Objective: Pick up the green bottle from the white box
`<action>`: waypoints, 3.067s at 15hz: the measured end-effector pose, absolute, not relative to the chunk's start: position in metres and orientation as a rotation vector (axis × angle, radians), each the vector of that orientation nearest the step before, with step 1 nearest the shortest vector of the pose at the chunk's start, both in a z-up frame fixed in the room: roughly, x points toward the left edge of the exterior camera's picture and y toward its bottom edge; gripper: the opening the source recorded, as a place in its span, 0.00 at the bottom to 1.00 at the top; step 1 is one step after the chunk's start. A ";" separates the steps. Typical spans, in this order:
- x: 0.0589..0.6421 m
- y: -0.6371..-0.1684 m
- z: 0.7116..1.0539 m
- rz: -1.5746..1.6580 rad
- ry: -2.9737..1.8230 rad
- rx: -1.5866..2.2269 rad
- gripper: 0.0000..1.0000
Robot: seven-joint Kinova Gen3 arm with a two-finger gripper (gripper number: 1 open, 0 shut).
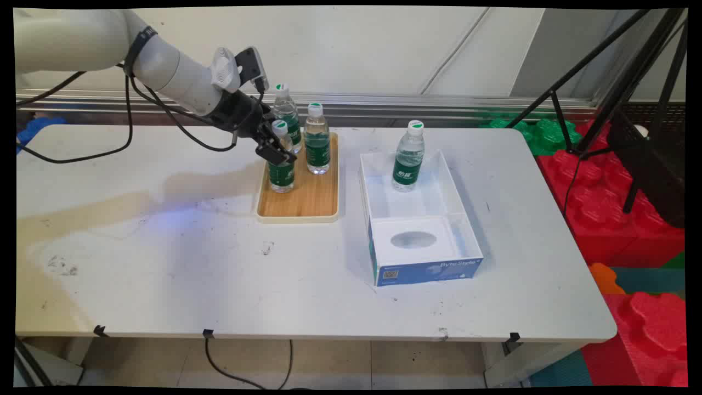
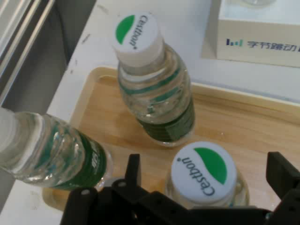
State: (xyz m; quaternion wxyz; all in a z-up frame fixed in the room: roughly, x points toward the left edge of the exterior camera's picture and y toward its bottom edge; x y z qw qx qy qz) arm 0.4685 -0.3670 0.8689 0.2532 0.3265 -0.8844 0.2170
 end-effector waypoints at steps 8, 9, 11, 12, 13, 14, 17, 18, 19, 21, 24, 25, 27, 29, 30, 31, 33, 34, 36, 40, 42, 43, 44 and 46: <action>0.473 -0.359 0.890 0.649 -2.376 0.888 1.00; 0.472 -0.357 0.895 0.657 -2.373 0.883 1.00; 0.470 -0.352 0.906 0.671 -2.367 0.865 1.00; 0.469 -0.350 0.911 0.677 -2.363 0.855 1.00; 0.467 -0.347 0.915 0.681 -2.361 0.846 1.00; 0.463 -0.344 0.922 0.687 -2.356 0.832 1.00; 0.450 -0.334 0.940 0.699 -2.340 0.813 1.00; 0.446 -0.331 0.945 0.703 -2.332 0.817 1.00; 0.441 -0.329 0.949 0.706 -2.327 0.821 1.00; 0.429 -0.324 0.957 0.711 -2.320 0.828 1.00; 0.413 -0.321 0.962 0.709 -2.312 0.842 1.00; 0.406 -0.320 0.964 0.707 -2.306 0.851 1.00; 0.390 -0.320 0.965 0.698 -2.294 0.861 1.00; 0.378 -0.321 0.964 0.691 -2.284 0.870 1.00; 0.370 -0.324 0.963 0.686 -2.276 0.877 1.00; 0.361 -0.327 0.962 0.682 -2.266 0.885 1.00; 0.341 -0.336 0.956 0.675 -2.247 0.912 1.00; 0.334 -0.339 0.954 0.673 -2.240 0.923 1.00; 0.320 -0.347 0.948 0.668 -2.231 0.940 1.00; 0.292 -0.367 0.936 0.662 -2.215 0.969 1.00; 0.280 -0.378 0.930 0.662 -2.210 0.980 1.00; 0.276 -0.382 0.927 0.663 -2.208 0.985 1.00; 0.267 -0.392 0.921 0.663 -2.205 0.994 1.00; 0.254 -0.406 0.911 0.661 -2.205 1.005 1.00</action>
